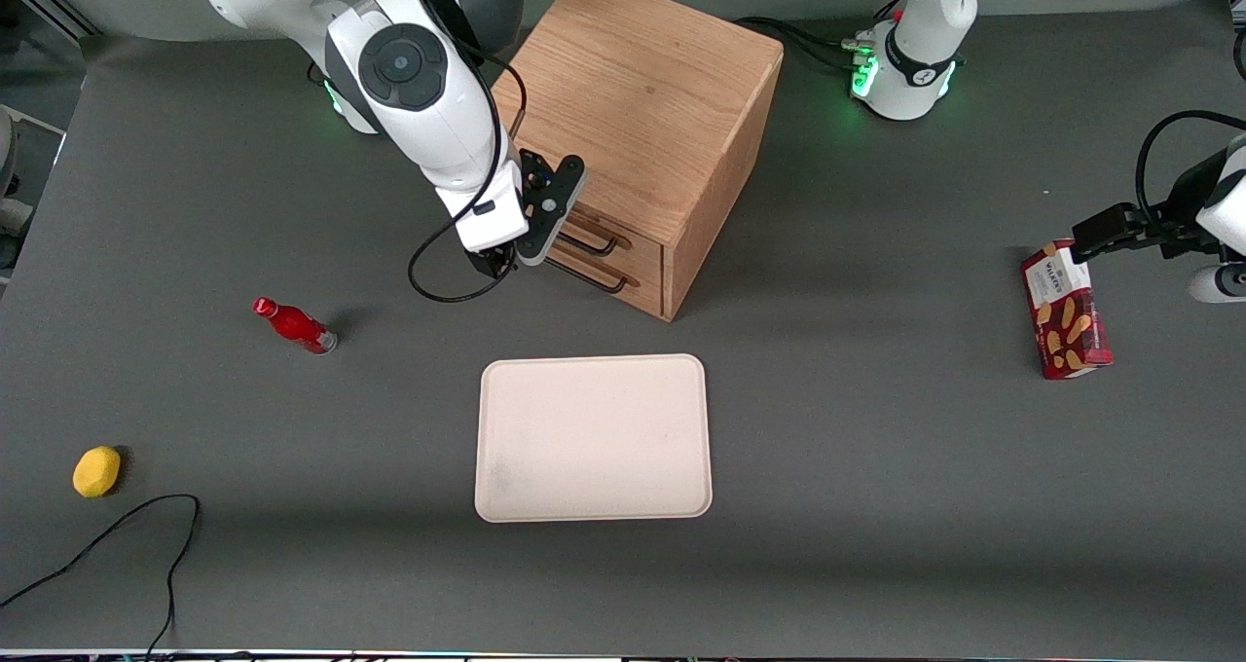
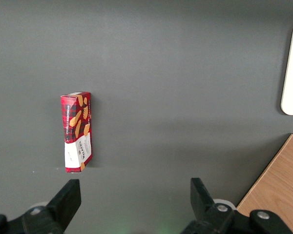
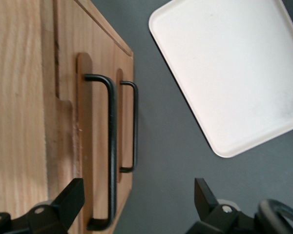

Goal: Open upper drawer
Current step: 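Lower the right gripper onto the upper drawer's black handle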

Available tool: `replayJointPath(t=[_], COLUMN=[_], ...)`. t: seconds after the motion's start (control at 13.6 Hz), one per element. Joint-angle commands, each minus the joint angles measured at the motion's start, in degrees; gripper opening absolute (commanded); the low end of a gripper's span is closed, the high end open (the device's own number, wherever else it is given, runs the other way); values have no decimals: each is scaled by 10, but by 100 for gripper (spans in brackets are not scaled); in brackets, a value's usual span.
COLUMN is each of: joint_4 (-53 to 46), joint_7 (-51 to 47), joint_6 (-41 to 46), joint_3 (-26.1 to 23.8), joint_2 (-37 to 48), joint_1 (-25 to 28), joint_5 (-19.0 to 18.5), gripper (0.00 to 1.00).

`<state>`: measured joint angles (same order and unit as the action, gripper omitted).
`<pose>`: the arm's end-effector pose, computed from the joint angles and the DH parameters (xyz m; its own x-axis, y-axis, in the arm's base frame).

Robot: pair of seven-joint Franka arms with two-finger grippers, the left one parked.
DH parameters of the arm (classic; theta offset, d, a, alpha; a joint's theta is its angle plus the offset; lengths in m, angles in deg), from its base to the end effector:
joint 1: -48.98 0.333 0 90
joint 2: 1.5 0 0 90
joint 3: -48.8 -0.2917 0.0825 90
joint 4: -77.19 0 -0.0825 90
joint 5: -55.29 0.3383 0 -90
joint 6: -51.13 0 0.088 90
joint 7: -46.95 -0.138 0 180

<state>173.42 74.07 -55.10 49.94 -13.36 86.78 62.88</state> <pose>0.4497 0.3533 0.4350 0.4775 0.8783 0.0246 0.8733 -0.4712 -0.1239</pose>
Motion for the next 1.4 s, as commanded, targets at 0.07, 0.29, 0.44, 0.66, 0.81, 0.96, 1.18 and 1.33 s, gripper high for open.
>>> replayJointPath(t=[0.07,0.29,0.44,0.66,0.81,0.96,1.18,1.33], joint_4=[21,40,46,48,49,62,74,74], joint_7=[18,18,18,18,17,18,19,20], joint_6=[-26,-48,-58,-65,-72,-85,-100,-101], joint_3=[-1,-1,-1,-1,-1,-1,-1,-3], joint_2=[3,3,3,-1,-4,-4,-4,-8], joint_1=[-3,-3,-3,-3,-3,-3,-2,-2], joint_5=[30,29,28,25,23,23,22,22], gripper=[100,100,100,100,100,100,100,100])
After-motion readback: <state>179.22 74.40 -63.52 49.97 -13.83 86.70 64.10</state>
